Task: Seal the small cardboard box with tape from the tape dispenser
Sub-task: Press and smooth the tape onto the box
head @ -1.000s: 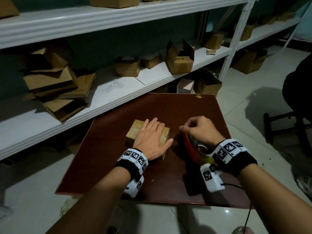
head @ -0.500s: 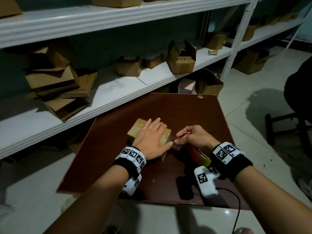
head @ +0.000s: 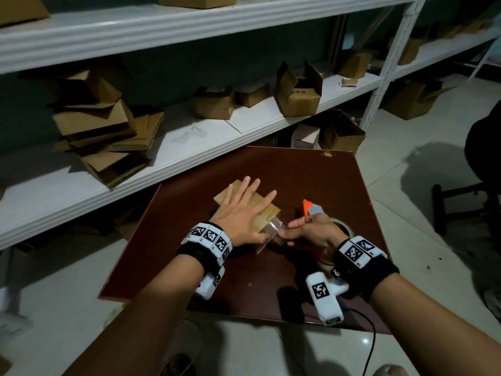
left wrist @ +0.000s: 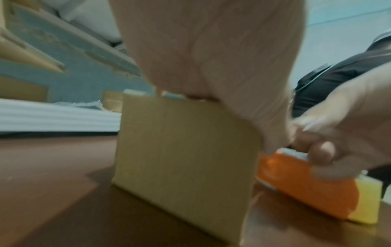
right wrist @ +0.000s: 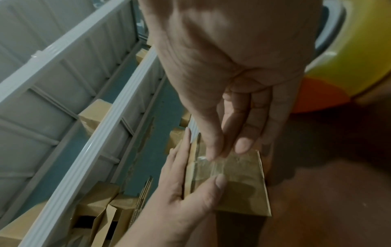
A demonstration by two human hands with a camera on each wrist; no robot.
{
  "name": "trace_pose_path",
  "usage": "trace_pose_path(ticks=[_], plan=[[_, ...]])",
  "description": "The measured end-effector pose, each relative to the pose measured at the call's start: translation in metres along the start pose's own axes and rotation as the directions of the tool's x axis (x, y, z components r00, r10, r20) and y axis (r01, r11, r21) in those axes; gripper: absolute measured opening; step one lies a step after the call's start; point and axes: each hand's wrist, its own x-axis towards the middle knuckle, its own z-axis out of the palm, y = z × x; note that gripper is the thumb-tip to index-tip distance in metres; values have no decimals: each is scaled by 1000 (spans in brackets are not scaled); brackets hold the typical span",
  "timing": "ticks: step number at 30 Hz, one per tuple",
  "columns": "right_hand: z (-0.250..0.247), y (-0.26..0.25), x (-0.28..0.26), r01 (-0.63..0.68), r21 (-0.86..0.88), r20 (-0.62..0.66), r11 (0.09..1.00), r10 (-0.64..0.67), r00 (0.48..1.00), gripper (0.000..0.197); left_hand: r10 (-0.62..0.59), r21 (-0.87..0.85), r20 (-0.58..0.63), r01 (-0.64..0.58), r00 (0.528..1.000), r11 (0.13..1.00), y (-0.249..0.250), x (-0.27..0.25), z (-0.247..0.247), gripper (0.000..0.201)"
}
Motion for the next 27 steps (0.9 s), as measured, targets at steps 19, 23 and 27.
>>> trace_pose_path(ticks=[19, 23, 27], plan=[[20, 8, 13, 19, -119, -111, 993, -33, 993, 43, -56, -158, 84, 69, 995, 985, -1, 5, -2, 145], [23, 10, 15, 30, -132, -133, 991, -48, 990, 46, -55, -158, 74, 66, 996, 985, -1, 5, -3, 144], [26, 13, 21, 38, -98, -135, 994, -51, 990, 48, -56, -156, 63, 65, 996, 986, 0, 5, -1, 143]])
